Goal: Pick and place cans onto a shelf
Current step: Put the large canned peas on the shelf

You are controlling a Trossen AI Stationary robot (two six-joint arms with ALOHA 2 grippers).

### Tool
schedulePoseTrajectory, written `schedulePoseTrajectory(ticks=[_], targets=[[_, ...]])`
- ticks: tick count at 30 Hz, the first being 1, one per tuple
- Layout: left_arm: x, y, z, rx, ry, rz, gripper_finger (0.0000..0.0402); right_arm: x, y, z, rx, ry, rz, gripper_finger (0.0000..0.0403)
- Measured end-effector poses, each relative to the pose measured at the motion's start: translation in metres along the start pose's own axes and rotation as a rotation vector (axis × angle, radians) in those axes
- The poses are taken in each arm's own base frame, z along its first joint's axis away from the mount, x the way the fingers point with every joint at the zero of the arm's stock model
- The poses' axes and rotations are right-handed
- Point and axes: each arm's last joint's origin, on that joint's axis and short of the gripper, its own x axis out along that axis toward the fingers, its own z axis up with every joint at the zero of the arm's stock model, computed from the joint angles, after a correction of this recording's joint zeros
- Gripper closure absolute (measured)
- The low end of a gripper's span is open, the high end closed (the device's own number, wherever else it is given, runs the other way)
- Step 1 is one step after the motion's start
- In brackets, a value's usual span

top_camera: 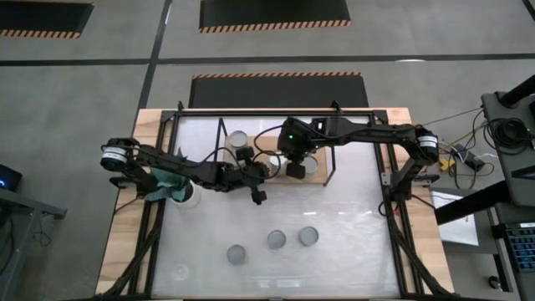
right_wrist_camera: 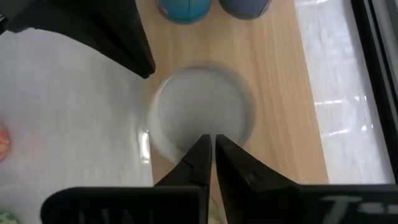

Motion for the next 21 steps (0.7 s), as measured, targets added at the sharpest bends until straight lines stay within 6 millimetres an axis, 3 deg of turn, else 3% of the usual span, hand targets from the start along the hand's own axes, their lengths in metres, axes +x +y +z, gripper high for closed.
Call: schedulePoseTrajectory(ticks=[12,21], targets=[[-0.001,0.0,0.0,-0.007,-0.001,-0.002,0.0401,0.007,0.0,0.001,0.021,0.012,-0.031,0.039],[-0.014,0.001,0.006,-0.014,-0.034,-0.018,0.0402,0.03,0.003,-0.007,0.049,0.037,-0.067,0.039]])
